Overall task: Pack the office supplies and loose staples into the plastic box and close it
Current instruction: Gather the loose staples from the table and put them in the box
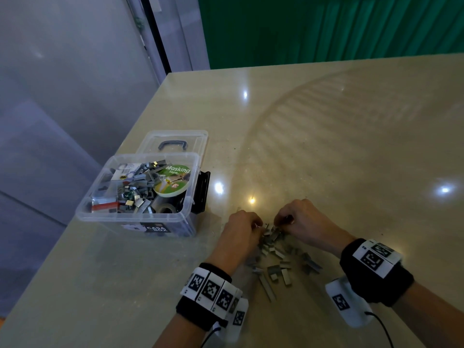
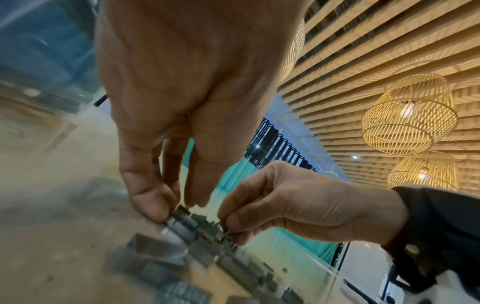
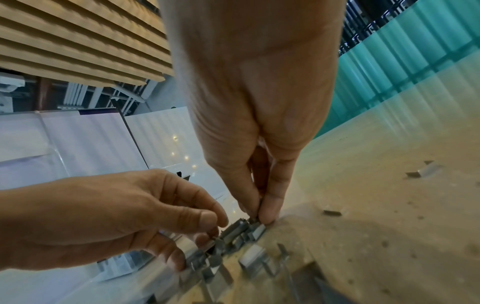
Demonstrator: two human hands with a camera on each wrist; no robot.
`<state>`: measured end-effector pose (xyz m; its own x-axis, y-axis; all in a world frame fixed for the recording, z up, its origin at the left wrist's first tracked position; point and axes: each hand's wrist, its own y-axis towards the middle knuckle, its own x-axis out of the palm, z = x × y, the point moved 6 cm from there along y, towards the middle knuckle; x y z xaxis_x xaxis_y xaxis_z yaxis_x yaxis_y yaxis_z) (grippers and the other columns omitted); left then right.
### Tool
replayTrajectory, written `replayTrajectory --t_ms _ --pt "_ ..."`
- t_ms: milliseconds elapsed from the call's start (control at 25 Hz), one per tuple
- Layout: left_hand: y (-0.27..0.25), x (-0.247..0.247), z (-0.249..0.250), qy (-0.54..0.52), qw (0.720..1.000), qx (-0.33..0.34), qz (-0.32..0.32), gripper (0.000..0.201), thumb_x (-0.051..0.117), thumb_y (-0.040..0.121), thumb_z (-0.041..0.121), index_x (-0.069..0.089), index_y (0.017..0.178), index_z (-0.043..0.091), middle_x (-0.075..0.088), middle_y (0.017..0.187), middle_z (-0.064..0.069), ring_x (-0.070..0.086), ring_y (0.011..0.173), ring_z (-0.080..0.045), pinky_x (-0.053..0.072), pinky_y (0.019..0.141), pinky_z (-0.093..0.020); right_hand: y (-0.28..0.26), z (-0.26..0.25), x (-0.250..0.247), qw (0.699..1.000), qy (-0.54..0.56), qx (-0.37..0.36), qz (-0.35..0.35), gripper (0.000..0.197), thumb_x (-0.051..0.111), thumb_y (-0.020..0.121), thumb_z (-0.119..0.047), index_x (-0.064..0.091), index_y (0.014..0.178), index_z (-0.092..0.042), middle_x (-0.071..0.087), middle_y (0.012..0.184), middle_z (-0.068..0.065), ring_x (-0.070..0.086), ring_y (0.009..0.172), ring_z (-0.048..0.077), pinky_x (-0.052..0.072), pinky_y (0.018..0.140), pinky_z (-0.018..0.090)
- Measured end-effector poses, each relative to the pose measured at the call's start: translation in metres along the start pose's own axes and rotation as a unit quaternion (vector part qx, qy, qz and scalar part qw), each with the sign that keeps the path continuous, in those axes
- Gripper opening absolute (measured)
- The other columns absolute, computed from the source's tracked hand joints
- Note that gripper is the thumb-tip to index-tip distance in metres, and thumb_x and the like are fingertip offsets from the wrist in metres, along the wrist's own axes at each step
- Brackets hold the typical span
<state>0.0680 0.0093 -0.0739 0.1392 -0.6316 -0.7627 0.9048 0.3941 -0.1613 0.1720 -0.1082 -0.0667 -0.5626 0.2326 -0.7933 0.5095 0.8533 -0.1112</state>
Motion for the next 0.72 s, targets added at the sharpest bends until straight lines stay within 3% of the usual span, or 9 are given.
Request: replayTrajectory --t_ms 160,280,400,520,640,720 --pt "-0.01 0.003 0.001 0.042 0.997 0.0 -0.063 0.052 0.081 0.08 0.029 0.061 0.127 0.018 0.048 0.116 0.0 0.053 0.102 -0.016 0.044 0.078 -0.02 -0.001 -0.006 -0.002 0.999 -0.011 0.012 -0.028 0.015 0.071 0.091 -0.018 0.077 0.104 -0.015 0.073 0.1 -0.002 0.065 0.086 0.004 0.056 0.081 0.02" --pt "-0.009 0.003 0.001 0.033 0.998 0.001 -0.047 0.043 0.08 0.08 0.024 0.065 0.119 0.017 0.045 0.104 0.006 0.056 0.093 -0.013 0.038 0.069 -0.012 -0.003 -0.016 0.007 0.994 -0.068 0.018 -0.08 0.02 0.075 0.087 -0.024 0.075 0.104 -0.014 0.065 0.098 0.003 0.062 0.085 0.014 0.057 0.077 0.034" --pt "-0.007 0.002 0.0 0.016 0.999 0.007 -0.04 0.03 0.079 0.082 0.022 0.066 0.109 0.016 0.052 0.099 0.005 0.053 0.081 -0.007 0.036 0.061 -0.011 -0.002 -0.017 0.012 0.993 -0.097 0.014 -0.063 0.013 0.066 0.09 -0.01 0.074 0.1 -0.013 0.056 0.097 0.001 0.057 0.081 0.015 0.054 0.069 0.032" --pt "-0.007 0.0 -0.001 0.011 0.999 0.015 -0.027 0.022 0.076 0.085 0.02 0.065 0.103 0.015 0.06 0.102 0.0 0.06 0.086 -0.013 0.048 0.069 -0.021 0.0 -0.012 0.015 0.994 -0.095 0.021 -0.041 0.015 0.064 0.089 -0.005 0.072 0.097 -0.016 0.052 0.097 -0.004 0.054 0.082 0.012 0.053 0.069 0.029" --pt "-0.005 0.0 -0.001 0.02 0.999 0.022 -0.012 0.012 0.068 0.09 0.014 0.066 0.102 0.014 0.063 0.103 -0.002 0.063 0.091 -0.017 0.056 0.082 -0.03 0.001 -0.011 0.015 0.997 -0.068 0.014 -0.025 0.016 0.065 0.086 -0.002 0.075 0.089 -0.014 0.065 0.089 -0.001 0.062 0.078 0.012 0.057 0.071 0.034" --pt "-0.005 -0.001 -0.001 0.019 1.0 0.025 -0.004 0.009 0.066 0.091 0.015 0.066 0.1 0.016 0.064 0.101 -0.002 0.063 0.091 -0.017 0.057 0.083 -0.031 0.003 -0.009 0.014 0.998 -0.057 0.012 -0.012 0.02 0.065 0.084 0.001 0.077 0.088 -0.015 0.07 0.084 0.001 0.065 0.076 0.01 0.059 0.071 0.033"
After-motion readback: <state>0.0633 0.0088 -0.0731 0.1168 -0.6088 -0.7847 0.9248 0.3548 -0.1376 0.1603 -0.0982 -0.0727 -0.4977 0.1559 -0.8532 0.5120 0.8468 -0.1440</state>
